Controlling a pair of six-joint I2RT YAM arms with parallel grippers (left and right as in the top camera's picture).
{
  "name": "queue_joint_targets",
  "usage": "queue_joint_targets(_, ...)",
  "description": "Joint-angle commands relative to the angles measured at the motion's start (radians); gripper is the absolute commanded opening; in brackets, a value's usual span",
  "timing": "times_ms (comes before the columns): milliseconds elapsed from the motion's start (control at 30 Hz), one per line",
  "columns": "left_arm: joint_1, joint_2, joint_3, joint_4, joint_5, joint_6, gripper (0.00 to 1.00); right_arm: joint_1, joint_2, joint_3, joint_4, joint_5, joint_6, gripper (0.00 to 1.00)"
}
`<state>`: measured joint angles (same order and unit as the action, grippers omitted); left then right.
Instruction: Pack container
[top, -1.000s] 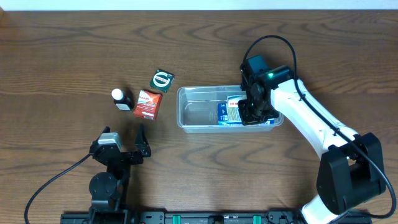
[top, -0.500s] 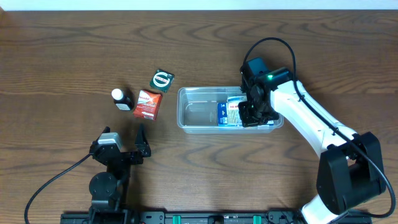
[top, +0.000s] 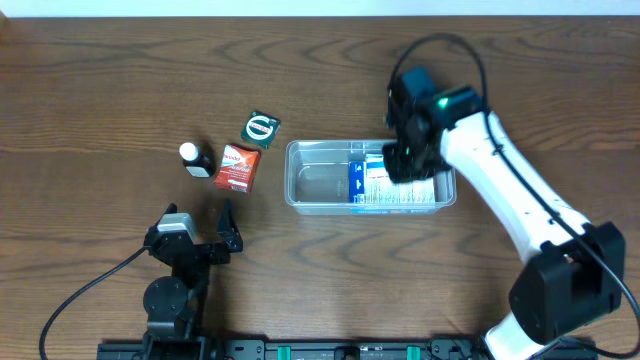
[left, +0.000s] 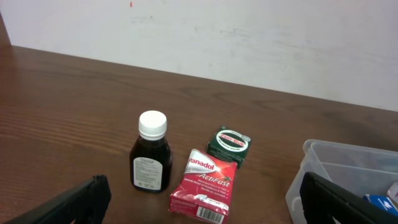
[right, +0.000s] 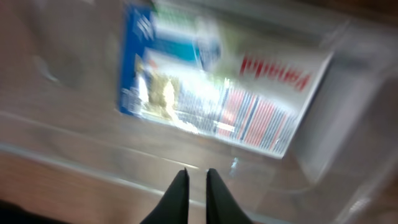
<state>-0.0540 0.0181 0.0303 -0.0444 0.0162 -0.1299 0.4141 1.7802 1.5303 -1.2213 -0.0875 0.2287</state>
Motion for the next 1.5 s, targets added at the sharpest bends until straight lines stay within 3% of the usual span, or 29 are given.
queue_joint_targets(0,0.005,0.001,-0.026,-0.026,-0.008,0.006,0.98,-0.055,-0.013,0.156,-0.039,0.04,-0.025,0.18)
queue_joint_targets(167,0.005,0.001,-0.026,-0.026,-0.008,0.006,0.98,-0.194,-0.013,0.257,-0.042,0.064,-0.021,0.39)
queue_joint_targets(233,0.005,0.001,-0.026,-0.026,-0.032,0.023,0.98,-0.27,-0.013,0.258,-0.025,0.065,-0.006,0.63)
queue_joint_targets(300,0.005,0.001,-0.026,-0.021,-0.098,0.109,0.98,-0.345,-0.013,0.257,-0.019,0.065,-0.005,0.97)
queue_joint_targets(333,0.005,0.001,-0.026,-0.021,-0.103,0.131,0.98,-0.379,-0.013,0.256,-0.02,0.065,-0.005,0.99)
queue_joint_targets(600,0.005,0.002,-0.026,-0.021,-0.103,0.137,0.98,-0.581,-0.013,0.256,-0.02,0.065,-0.005,0.99)
queue_joint_targets(867,0.005,0.002,-0.026,-0.002,-0.092,0.124,0.98,-0.651,-0.013,0.256,-0.02,0.065,-0.005,0.99)
queue_joint_targets(1067,0.005,0.035,0.089,-0.099,0.152,0.121,0.98,-0.65,-0.013,0.256,-0.02,0.065,-0.005,0.99)
queue_joint_targets(1200,0.005,0.204,0.293,-0.22,0.153,0.134,0.98,-0.65,-0.013,0.256,-0.02,0.065,-0.005,0.99)
queue_joint_targets(1467,0.005,0.82,0.853,-0.603,0.16,0.156,0.98,-0.65,-0.013,0.256,-0.02,0.065,-0.005,0.99)
